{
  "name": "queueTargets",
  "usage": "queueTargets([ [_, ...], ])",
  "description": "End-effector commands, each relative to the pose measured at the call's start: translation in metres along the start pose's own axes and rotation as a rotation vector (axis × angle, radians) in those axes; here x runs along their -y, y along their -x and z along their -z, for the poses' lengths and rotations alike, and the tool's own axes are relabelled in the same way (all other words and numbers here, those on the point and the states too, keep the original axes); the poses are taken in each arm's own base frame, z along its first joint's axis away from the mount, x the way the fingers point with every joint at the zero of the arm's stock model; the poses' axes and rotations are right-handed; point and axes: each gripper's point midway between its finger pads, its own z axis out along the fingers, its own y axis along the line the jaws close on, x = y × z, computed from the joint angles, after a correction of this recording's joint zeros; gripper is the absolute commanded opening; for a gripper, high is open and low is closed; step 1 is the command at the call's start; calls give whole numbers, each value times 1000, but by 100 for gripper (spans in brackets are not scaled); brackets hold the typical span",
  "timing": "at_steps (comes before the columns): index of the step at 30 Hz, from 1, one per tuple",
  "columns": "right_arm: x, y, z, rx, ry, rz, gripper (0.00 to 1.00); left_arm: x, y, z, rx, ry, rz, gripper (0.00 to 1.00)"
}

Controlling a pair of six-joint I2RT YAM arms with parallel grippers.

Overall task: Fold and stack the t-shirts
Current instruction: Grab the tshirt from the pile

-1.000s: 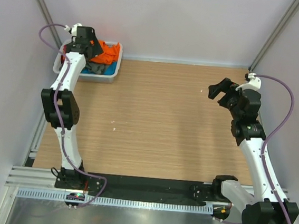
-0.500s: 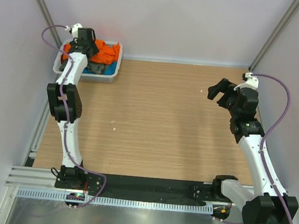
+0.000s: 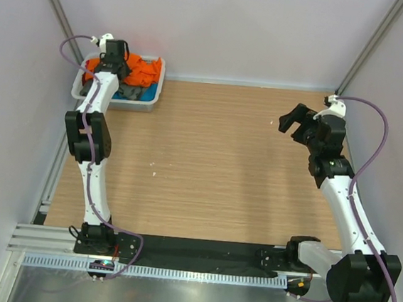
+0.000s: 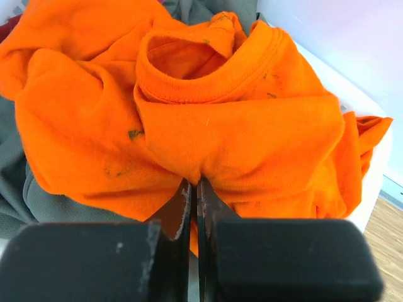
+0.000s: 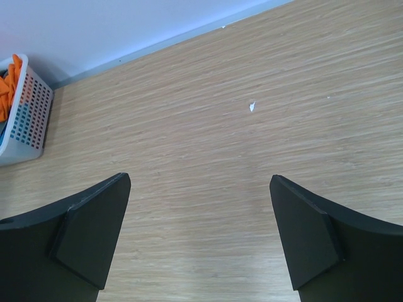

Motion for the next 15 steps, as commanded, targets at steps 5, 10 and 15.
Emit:
queueTargets([
  [5,-40,46,1,116,165,-22,100,39,102,82,206,-194,40,0],
  [10,-80,64,0,120,350,-32,100,86,144,215,323,-389,-12,0],
  [15,-92,85,6,161,380,-73,100,123,128,323,347,-577,-71,0],
])
